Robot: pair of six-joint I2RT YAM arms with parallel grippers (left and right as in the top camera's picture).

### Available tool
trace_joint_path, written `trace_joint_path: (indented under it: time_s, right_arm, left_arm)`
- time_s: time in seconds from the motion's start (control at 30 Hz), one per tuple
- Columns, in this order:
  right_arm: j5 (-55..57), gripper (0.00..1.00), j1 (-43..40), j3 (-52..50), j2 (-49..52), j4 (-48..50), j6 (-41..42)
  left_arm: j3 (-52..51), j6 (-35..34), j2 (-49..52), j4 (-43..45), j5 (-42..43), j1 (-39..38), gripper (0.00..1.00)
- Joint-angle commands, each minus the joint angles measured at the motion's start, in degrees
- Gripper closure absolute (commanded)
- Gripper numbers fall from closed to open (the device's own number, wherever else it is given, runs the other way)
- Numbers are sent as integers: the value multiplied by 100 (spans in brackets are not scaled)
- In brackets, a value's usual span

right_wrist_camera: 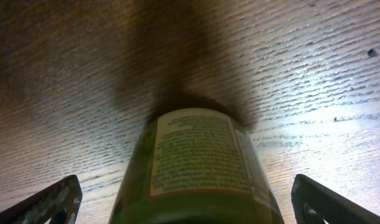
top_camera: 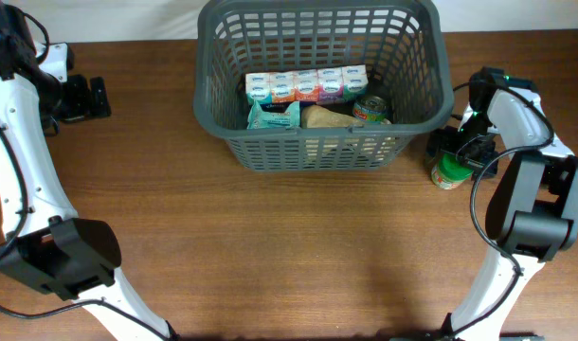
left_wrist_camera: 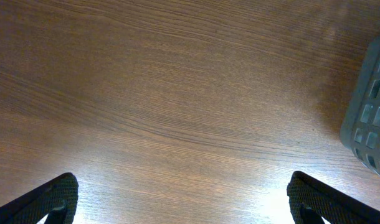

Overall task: Pack container
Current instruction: 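Move the right gripper down around the green-lidded jar, then close the right gripper on the jar and lift it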

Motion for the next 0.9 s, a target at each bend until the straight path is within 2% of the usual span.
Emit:
trace_joint_path:
  time_s: [0.0,0.33,0.87]
  right_arm:
    - [-199,0,4,-46,-22,-4,-181]
    - [-175,0,-2,-46,-22,-15,-389]
    - [37,7,-13,-164,-22,-236,-404]
  left_arm:
    - [-48,-55,-17,-7,42,33,1]
    - [-48,-55,-17,-2,42,33,1]
    - [-48,-55,-17,-2,44,33,1]
